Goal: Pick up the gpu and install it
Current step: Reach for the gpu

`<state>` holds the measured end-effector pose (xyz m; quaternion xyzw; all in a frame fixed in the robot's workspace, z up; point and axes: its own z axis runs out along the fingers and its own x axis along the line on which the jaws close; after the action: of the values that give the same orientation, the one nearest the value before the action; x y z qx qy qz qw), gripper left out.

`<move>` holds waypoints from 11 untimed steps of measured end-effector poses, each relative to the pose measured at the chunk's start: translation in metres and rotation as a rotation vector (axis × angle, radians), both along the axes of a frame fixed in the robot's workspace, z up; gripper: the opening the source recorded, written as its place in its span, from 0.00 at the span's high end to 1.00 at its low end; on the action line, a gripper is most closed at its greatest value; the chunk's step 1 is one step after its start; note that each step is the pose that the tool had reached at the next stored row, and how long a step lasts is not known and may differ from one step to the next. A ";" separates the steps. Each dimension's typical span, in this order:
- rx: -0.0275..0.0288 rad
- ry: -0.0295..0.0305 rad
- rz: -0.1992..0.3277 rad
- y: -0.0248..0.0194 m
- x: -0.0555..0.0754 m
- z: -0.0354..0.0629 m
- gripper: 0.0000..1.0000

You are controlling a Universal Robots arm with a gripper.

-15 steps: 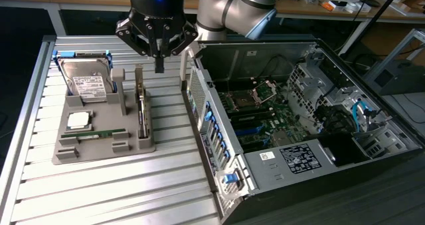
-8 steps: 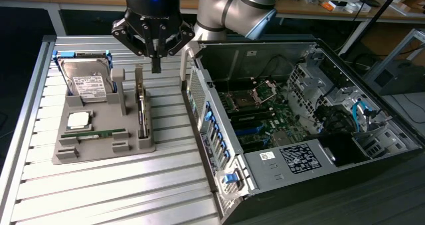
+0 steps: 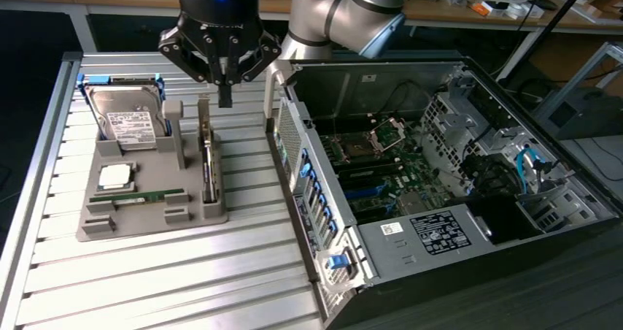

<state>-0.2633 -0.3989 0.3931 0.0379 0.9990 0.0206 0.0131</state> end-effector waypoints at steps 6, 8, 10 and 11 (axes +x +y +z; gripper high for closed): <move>-0.0001 0.0000 0.000 0.0000 -0.005 0.0000 0.89; -0.0001 0.0000 0.000 0.0000 -0.007 0.0000 0.89; -0.0002 0.0000 0.000 0.0000 -0.008 0.0000 0.89; -0.0001 -0.0001 0.000 0.0000 -0.009 0.0000 0.89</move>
<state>-0.2719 -0.3989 0.3930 0.0379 0.9990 0.0206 0.0131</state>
